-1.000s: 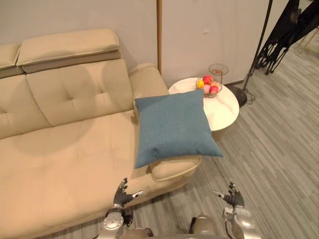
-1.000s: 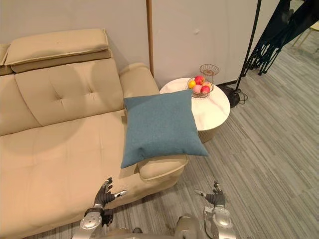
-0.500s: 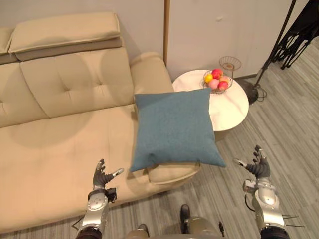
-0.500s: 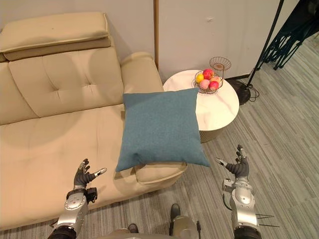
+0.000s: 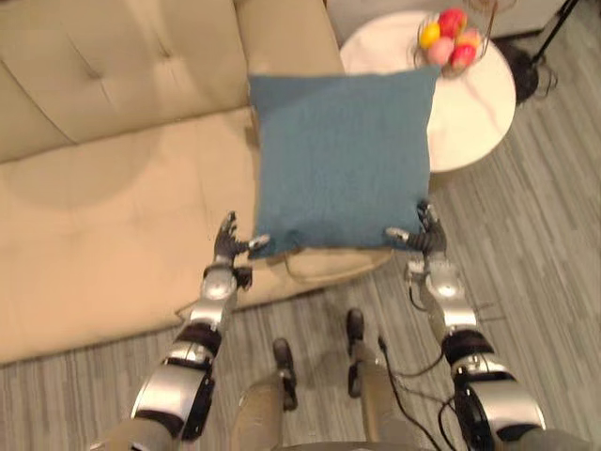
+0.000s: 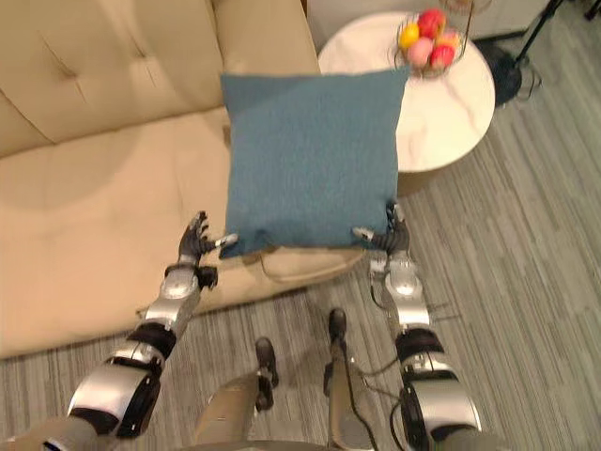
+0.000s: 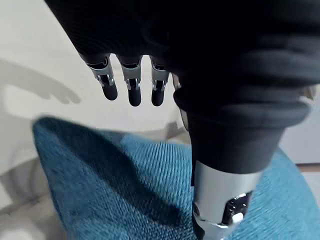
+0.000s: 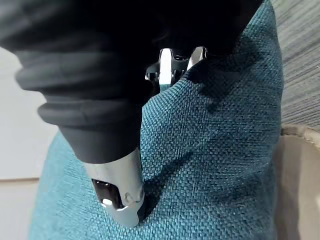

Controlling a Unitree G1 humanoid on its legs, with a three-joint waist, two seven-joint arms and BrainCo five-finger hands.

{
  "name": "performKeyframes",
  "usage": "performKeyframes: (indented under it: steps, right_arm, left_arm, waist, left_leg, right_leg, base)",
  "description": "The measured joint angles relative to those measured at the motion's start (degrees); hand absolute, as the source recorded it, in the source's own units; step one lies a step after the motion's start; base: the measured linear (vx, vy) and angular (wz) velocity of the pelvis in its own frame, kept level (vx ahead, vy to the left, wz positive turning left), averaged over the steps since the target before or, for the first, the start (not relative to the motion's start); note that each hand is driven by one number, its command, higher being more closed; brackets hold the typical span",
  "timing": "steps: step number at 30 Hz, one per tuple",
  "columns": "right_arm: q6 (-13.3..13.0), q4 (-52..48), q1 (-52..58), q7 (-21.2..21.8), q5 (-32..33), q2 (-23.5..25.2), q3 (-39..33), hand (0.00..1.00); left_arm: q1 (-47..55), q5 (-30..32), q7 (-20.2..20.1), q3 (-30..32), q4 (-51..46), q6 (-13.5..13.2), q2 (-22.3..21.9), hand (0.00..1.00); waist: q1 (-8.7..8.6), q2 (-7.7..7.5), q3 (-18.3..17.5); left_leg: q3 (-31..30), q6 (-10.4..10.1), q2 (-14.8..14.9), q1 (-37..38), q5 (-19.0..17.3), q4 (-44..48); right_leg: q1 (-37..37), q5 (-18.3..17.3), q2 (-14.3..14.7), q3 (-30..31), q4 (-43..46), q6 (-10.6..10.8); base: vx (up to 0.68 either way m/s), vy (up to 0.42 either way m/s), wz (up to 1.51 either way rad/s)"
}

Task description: Pick up cushions and gather them together orderly.

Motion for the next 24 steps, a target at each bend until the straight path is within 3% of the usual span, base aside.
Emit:
performKeyframes:
  steps: [1, 6, 11, 15, 20, 24]
  right_arm:
    - [0.14, 0.97, -2.96, -0.92, 1.02, 0.1, 0.0, 1.0]
    - [1.29, 0.75, -10.66, -2.87, 4.99, -0.48, 1.46, 1.0]
    - [1.27, -3.53, -11.28, -3.07, 7.72, -1.49, 4.26, 1.0]
    - [0.65, -14.12, -6.71, -3.06, 7.85, -3.03, 5.55, 1.0]
    - [-0.88, -21.83, 3.41, -2.91, 7.67, -3.1, 9.34, 1.0]
    - [-1.11, -30.57, 13.15, -2.79, 6.45, -2.43, 9.95, 1.0]
  left_arm:
    - [-4.38, -0.65, 0.17, -0.97, 1.41, 0.06, -0.14, 1.0]
    - [-15.92, -2.9, 1.84, -2.62, 4.19, 0.84, 0.71, 1.0]
    - [-17.66, -3.95, 2.53, -2.64, 2.85, 0.88, 2.66, 1.0]
    - [-16.73, -3.96, 3.06, -4.24, -5.26, 0.83, 3.96, 1.0]
    - [-7.23, -2.76, 3.95, -5.16, -17.02, 0.3, 4.6, 1.0]
    - [7.38, -1.47, 4.79, -5.06, -29.49, -0.37, 3.49, 1.0]
  waist:
    - [-0.02, 0.01, 1.17]
    - [0.08, -0.1, 2.89]
    - [0.52, -0.15, 2.93]
    - [0.85, -0.15, 2.92]
    - [0.35, -0.13, 2.86]
    - [0.06, -0.09, 2.73]
  left_leg:
    - [0.06, 0.36, 0.49, -1.63, -0.3, 1.79]
    - [0.53, 0.07, 2.65, -8.6, -1.71, 7.6]
    - [1.14, -0.41, 4.47, -10.76, -2.3, 10.16]
    - [0.74, -0.36, 4.59, -10.3, -2.13, 9.46]
    - [0.04, -1.28, 3.53, -4.48, -1.32, 4.84]
    - [-0.4, -1.38, 2.9, 0.51, -1.1, 1.56]
  right_leg:
    - [-0.83, 0.59, 0.26, 0.2, 0.02, -0.05]
    - [-5.34, 2.13, 1.67, 1.13, 0.0, 0.08]
    - [-6.79, 3.26, 2.98, 1.55, -0.18, -0.54]
    - [-5.88, 3.85, 3.19, 1.01, -1.2, -1.22]
    - [-0.67, 3.76, 2.95, 1.47, -3.44, -1.11]
    - [3.93, 3.29, 2.95, 1.72, -5.59, -0.51]
  base:
    - [-0.2, -0.08, -0.04]
    - [-0.18, -0.091, -0.1]
    - [-0.06, -0.085, -0.12]
    - [0.03, -0.063, 0.02]
    - [0.1, -0.019, 0.08]
    - [0.09, -0.011, 0.05]
